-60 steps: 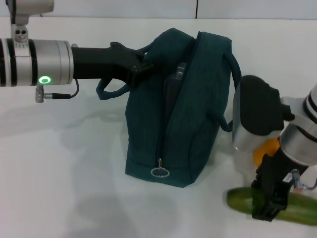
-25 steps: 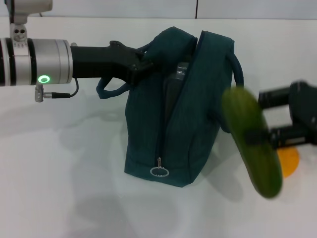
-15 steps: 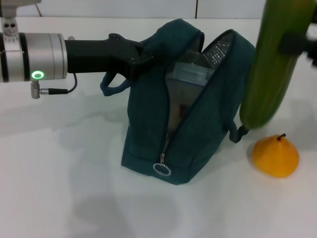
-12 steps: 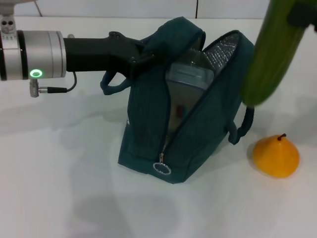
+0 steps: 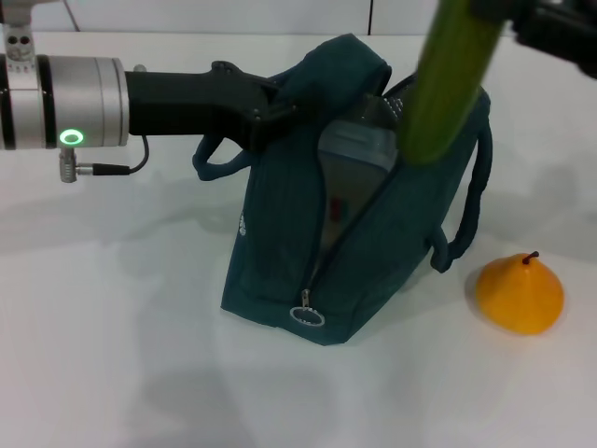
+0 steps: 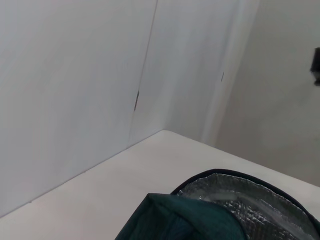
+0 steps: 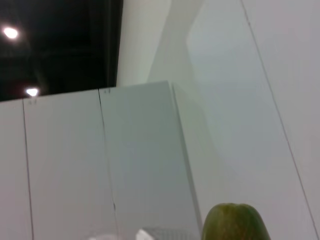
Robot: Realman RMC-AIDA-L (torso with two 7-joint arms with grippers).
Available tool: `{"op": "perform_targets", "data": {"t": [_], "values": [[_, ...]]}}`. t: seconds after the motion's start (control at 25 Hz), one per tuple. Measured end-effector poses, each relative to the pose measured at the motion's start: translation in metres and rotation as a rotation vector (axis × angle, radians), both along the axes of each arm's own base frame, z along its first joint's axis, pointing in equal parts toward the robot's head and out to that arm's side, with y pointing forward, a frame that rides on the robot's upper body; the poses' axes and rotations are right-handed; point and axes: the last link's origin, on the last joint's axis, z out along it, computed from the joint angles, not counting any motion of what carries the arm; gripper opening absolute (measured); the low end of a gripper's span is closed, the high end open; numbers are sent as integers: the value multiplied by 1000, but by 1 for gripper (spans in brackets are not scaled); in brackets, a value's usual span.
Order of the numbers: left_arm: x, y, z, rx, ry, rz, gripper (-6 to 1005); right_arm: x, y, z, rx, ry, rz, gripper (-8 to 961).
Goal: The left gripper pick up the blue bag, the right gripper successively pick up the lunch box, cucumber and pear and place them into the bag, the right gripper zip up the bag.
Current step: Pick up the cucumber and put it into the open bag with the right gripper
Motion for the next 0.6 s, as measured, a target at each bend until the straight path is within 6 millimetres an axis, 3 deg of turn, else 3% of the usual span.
{"op": "perform_targets", "data": {"t": [0.24,0.6], "values": [[1,0,-1,-1,2,-6,44,-8,11,-34,-15,-81,-7,611],[-1,1,-3,2,16,1,43,0,2,-69,21,-174,49,611]]}}
